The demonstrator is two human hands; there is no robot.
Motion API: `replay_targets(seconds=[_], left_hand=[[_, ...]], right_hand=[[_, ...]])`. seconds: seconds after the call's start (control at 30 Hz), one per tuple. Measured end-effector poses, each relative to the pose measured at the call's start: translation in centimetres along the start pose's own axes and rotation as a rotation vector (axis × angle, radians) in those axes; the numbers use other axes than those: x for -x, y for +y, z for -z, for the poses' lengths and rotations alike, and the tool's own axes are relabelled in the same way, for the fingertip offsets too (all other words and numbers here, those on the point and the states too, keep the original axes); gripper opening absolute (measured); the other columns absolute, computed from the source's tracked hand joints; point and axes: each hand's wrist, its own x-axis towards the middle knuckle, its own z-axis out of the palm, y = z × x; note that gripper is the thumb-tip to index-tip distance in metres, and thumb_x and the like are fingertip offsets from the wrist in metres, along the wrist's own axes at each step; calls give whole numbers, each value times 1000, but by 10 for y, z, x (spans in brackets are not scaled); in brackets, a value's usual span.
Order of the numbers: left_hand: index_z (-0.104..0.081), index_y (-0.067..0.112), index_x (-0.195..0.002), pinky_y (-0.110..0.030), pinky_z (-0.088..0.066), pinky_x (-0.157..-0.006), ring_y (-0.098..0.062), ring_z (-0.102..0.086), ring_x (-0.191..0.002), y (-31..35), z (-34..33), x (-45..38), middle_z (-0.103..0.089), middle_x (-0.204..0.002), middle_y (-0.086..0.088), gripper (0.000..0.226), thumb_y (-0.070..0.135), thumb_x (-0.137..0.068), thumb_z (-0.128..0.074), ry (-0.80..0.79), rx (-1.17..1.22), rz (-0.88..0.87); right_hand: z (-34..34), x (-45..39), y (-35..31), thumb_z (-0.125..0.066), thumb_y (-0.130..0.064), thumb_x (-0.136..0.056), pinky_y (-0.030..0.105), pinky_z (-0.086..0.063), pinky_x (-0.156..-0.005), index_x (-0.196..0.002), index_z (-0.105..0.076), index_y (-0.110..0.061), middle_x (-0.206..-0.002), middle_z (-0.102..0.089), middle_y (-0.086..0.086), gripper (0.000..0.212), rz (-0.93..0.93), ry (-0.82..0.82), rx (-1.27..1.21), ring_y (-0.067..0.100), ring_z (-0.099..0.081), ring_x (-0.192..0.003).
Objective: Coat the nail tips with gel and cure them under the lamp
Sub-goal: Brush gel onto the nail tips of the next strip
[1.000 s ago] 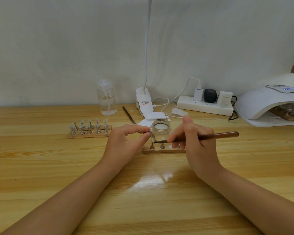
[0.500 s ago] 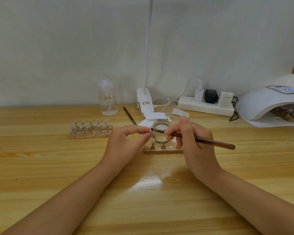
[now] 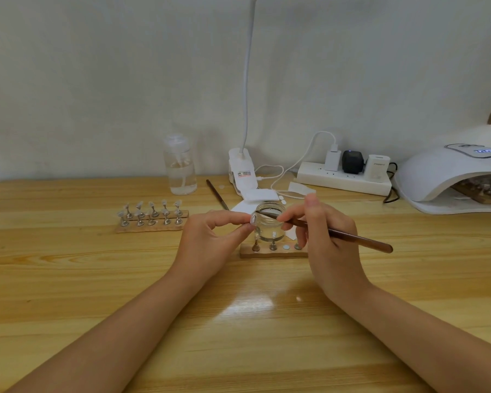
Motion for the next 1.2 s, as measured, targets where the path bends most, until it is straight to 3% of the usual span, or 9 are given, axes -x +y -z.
replay_targets(seconds=[0.23, 0.4, 0.53, 0.77, 0.87, 1.0, 1.2], left_hand=[[-69, 34, -72, -5, -43, -76, 2, -63, -84, 0, 0, 0, -65, -72, 25, 23, 11, -71, -74, 21, -7, -4], [-71, 28, -79, -10, -46, -81, 0, -63, -88, 1, 0, 0, -68, -82, 17, 17, 12, -73, -73, -1, -15, 5], [-71, 25, -77, -6, -43, -78, -1, -63, -85, 1, 0, 0, -69, -81, 14, 14, 12, -72, -74, 7, 0, 12], [-69, 19, -73, -10, -41, -81, -6, -61, -82, 0, 0, -1, -67, -79, 5, 13, 7, -71, -74, 17, -24, -35], [-69, 16, -74, -14, -42, -83, -8, -61, -82, 0, 0, -1, -67, -78, 4, 10, 9, -71, -74, 12, -21, -28], [-68, 21, -72, -9, -42, -79, -6, -60, -80, 0, 0, -1, -67, -78, 5, 12, 10, -72, -74, 6, -28, -17], [-69, 15, -74, -16, -44, -80, -13, -60, -81, -1, 0, -1, -66, -77, -1, 10, 7, -71, -75, 7, -34, -19]], right_hand=[[-1, 1, -1, -38, -29, -90, 10, -39, -54, -63, -66, -16, -57, -63, -8, 42, -56, -9, -32, 1, -55, -53], [-2, 3, -2, -38, -28, -90, 7, -36, -50, -61, -66, -14, -52, -60, -9, 43, -51, -46, -57, 1, -54, -48], [-1, 5, -2, -40, -32, -91, 7, -36, -50, -57, -66, -8, -48, -59, -7, 49, -64, -61, -67, 3, -53, -46], [3, 1, -1, -35, -33, -89, 8, -37, -54, -56, -64, -14, -47, -57, -1, 48, -96, 63, -93, 5, -51, -45], [2, 0, 0, -35, -31, -89, 10, -36, -48, -60, -64, -13, -50, -60, -5, 46, -89, 101, -75, 2, -52, -48], [1, 1, 0, -39, -33, -92, 8, -38, -54, -66, -65, -18, -58, -62, -12, 39, -31, 30, 0, -1, -55, -55], [-2, 2, 0, -37, -27, -91, 9, -39, -55, -64, -65, -19, -57, -61, -14, 39, -38, -12, 16, -1, -55, -55]])
